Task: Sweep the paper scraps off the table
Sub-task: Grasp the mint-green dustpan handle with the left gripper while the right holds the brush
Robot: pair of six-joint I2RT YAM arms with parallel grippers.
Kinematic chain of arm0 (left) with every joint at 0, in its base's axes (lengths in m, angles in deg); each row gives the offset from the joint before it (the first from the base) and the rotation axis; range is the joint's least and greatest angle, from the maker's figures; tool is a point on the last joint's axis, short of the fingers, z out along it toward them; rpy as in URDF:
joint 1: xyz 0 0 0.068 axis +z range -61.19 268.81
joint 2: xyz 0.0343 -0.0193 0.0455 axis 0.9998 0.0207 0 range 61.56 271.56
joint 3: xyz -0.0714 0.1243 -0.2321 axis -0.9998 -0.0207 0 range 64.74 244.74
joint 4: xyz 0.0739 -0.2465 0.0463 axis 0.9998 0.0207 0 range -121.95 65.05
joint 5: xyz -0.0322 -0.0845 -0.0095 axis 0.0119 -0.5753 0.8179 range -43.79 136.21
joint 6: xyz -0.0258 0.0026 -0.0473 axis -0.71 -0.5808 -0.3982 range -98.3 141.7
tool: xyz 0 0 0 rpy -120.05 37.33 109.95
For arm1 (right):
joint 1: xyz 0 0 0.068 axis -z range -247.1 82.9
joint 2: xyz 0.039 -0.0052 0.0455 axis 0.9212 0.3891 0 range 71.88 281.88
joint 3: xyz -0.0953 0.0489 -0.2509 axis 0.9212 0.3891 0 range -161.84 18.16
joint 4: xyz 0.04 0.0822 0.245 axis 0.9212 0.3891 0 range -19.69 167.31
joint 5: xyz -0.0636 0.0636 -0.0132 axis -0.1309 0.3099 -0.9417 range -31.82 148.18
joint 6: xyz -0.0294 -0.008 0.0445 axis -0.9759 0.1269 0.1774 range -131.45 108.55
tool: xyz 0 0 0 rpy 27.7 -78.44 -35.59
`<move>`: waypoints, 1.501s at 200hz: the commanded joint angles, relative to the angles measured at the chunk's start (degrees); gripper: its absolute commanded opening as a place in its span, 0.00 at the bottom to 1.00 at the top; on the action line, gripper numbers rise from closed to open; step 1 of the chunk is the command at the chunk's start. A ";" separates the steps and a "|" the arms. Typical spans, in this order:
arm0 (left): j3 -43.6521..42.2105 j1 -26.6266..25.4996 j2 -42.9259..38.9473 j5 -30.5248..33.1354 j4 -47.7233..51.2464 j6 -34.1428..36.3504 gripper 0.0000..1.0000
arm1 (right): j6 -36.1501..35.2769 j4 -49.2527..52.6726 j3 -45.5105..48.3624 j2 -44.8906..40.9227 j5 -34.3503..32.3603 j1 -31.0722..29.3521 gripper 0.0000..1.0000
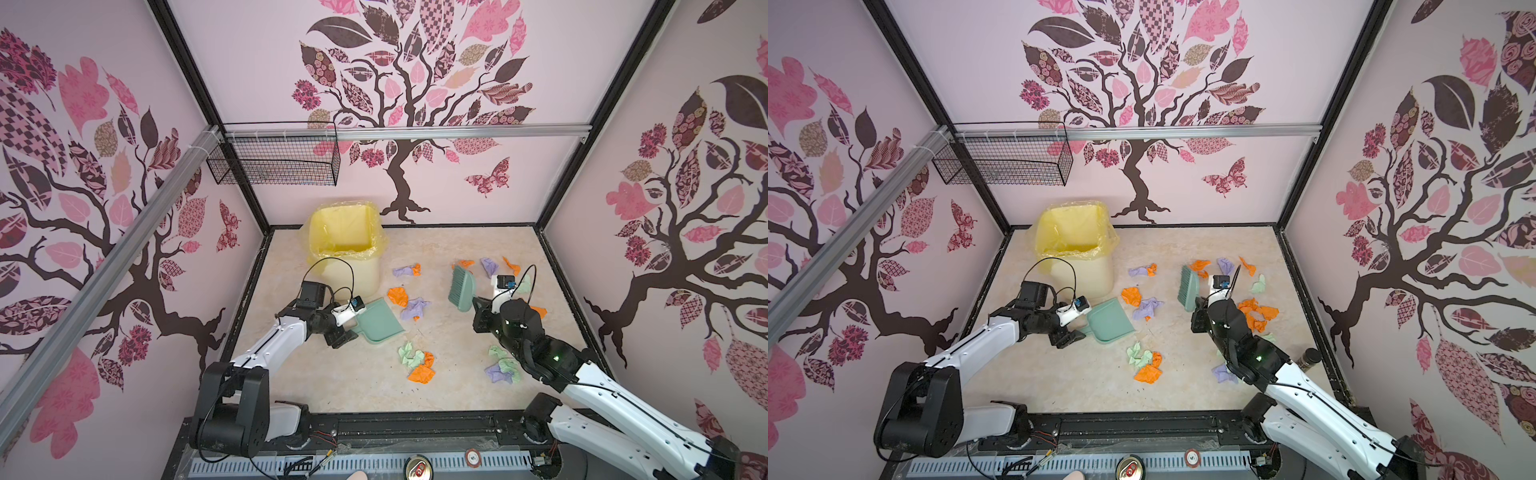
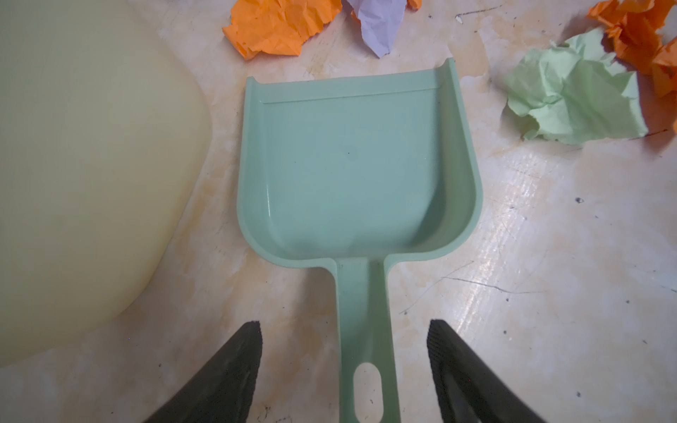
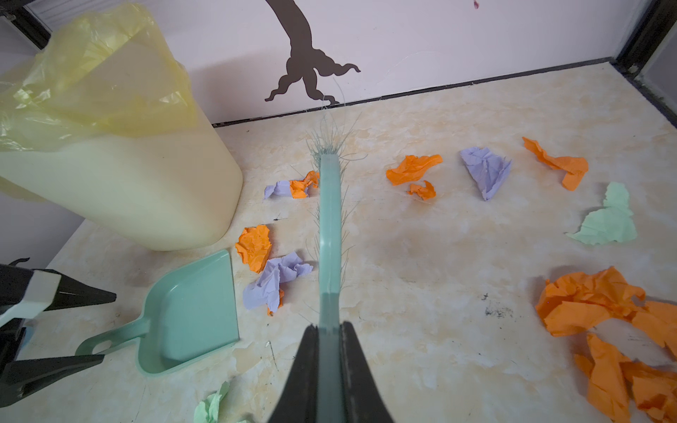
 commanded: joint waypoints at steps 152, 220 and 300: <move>2.77 1.40 5.73 3.55 3.72 2.90 0.71 | -0.26 -1.27 -0.52 0.38 -0.38 0.07 0.00; 2.59 -0.67 6.51 5.56 3.46 3.08 0.54 | -0.16 -2.31 -1.04 1.63 0.77 0.07 0.00; 2.17 -0.79 4.61 3.22 3.83 3.34 0.25 | -0.04 -1.62 -0.99 1.12 1.81 0.07 0.00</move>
